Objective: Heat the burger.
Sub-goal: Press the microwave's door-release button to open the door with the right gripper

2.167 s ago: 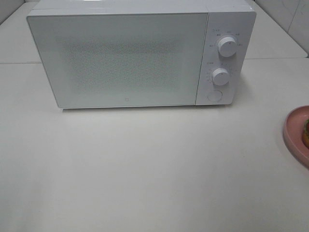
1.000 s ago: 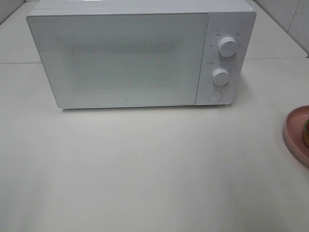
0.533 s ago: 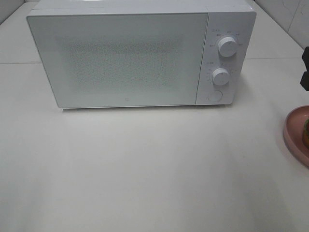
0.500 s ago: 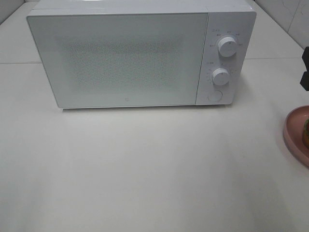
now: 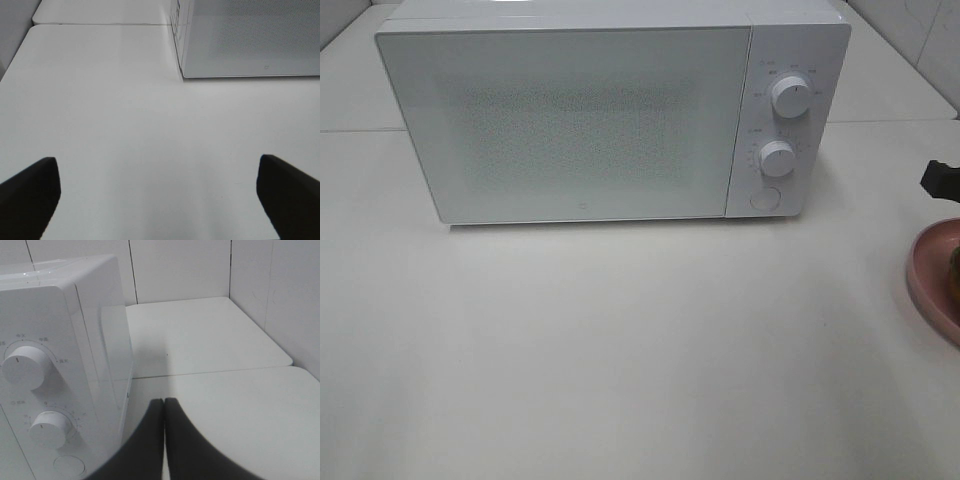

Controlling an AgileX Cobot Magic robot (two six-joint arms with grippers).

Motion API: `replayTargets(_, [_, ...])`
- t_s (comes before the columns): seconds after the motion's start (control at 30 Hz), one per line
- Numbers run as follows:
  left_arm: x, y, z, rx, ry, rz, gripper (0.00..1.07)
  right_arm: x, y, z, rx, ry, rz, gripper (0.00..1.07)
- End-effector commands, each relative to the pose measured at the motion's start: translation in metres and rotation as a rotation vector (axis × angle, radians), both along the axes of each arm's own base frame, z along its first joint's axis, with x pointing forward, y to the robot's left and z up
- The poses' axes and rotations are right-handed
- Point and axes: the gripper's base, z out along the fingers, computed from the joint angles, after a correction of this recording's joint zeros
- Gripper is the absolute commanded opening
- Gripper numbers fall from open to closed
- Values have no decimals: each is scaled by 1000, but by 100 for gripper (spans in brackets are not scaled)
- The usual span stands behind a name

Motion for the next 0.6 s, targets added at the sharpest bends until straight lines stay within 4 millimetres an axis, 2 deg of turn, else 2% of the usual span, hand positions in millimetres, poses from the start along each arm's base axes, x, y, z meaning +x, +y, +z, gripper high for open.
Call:
replayTargets(0.03, [-2, 0, 1, -5, -28, -4, 100, 2, 2, -4, 34, -12, 20, 0])
replayTargets(0.23, [-2, 0, 1, -5, -28, -4, 100, 7, 10, -17, 98, 1, 53, 0])
replayTargets(0.3, [-2, 0, 1, -5, -28, -4, 100, 8, 23, -25, 120, 32, 62, 0])
replayTargets(0.4, [-2, 0, 1, -5, -28, -4, 100, 8, 32, -29, 148, 48, 55, 0])
replayTargets(0.5, [-2, 0, 1, -5, -28, -4, 100, 6, 41, -38, 245, 90, 2, 0])
replayTargets(0.57, [-2, 0, 1, -5, -28, -4, 100, 5, 50, -45, 385, 120, -63, 0])
replayTargets(0.6, [-2, 0, 1, -5, -28, -4, 100, 5, 50, -45, 385, 120, -63, 0])
